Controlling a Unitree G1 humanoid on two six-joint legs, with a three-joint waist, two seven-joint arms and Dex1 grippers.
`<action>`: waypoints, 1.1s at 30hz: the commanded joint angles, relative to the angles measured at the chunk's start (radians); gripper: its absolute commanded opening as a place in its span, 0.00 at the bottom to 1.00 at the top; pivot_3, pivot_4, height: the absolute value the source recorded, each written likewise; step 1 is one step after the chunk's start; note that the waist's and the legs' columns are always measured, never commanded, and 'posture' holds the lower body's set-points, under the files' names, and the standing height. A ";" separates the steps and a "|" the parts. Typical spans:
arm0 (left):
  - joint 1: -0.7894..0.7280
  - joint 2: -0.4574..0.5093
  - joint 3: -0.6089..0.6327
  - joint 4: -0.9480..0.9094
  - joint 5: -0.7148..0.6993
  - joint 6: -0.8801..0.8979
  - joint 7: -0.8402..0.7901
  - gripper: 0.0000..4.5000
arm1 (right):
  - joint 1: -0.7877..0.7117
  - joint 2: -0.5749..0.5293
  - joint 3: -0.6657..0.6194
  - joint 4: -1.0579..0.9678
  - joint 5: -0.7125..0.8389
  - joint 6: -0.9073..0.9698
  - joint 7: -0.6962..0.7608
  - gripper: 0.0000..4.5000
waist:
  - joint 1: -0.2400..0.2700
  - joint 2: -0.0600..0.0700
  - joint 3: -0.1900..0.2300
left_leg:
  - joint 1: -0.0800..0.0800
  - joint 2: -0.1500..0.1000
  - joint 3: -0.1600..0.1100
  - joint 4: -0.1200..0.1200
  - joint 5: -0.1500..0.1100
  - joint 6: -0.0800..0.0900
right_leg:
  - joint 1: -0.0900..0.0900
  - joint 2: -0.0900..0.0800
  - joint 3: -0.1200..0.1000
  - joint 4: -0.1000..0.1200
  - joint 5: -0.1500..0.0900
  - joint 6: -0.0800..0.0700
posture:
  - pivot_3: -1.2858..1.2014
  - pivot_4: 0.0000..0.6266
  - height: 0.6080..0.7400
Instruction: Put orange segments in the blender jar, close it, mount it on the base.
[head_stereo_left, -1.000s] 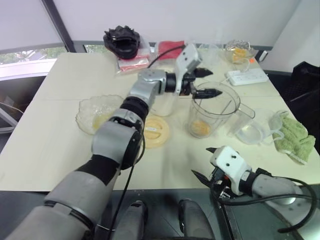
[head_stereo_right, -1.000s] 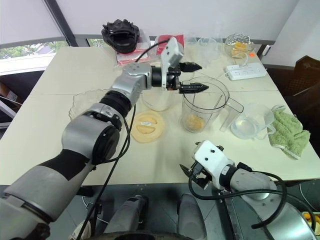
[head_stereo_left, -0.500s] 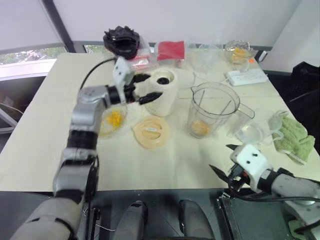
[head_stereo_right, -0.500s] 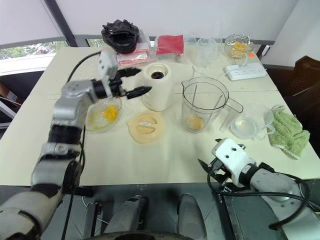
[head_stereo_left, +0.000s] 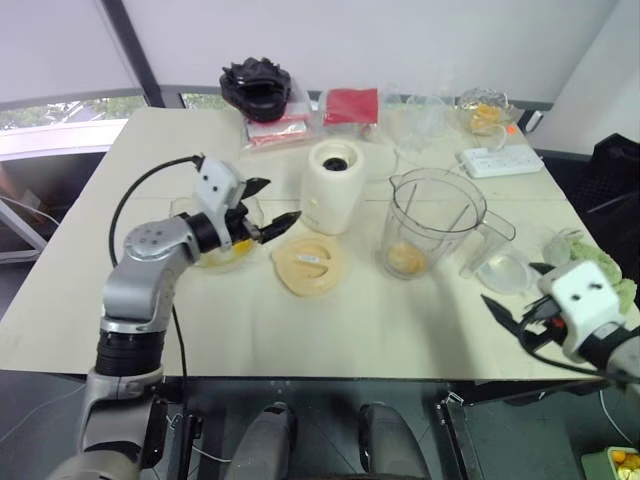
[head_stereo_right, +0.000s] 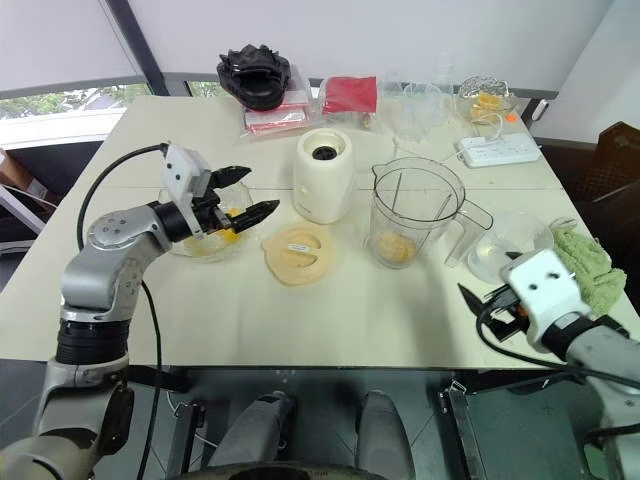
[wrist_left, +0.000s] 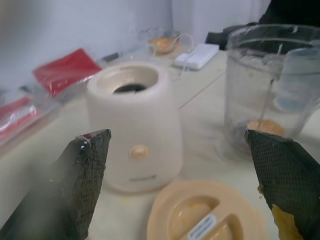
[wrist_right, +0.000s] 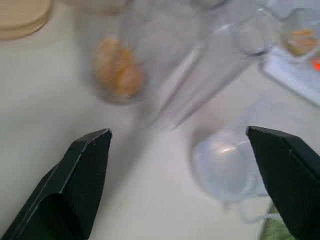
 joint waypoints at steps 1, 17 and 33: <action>0.001 -0.025 -0.010 -0.073 -0.030 0.016 0.052 0.99 | -0.099 0.023 -0.061 0.038 0.073 0.074 -0.041 1.00 | -0.004 0.000 0.000 | 0.000 0.000 0.000 0.000 0.000 0.000 | 0.000 0.000 0.000 0.000 0.000 0.000 | 0.52 0.24 1.00; 0.056 -0.042 -0.040 -0.061 -0.039 -0.014 0.122 0.99 | -0.119 0.225 -0.137 0.104 0.116 0.227 -0.270 1.00 | -0.001 0.002 0.000 | 0.000 0.000 0.000 -0.002 0.000 0.000 | -0.001 0.000 0.000 -0.002 0.000 0.000 | 0.52 0.24 1.00; 0.067 -0.002 -0.049 -0.091 -0.034 -0.023 0.119 0.99 | -0.218 0.214 -0.091 0.372 -0.003 0.055 -0.391 1.00 | -0.004 0.003 0.000 | 0.000 0.000 0.001 -0.003 0.000 0.000 | 0.000 0.000 0.000 -0.005 0.000 -0.001 | 0.52 0.24 1.00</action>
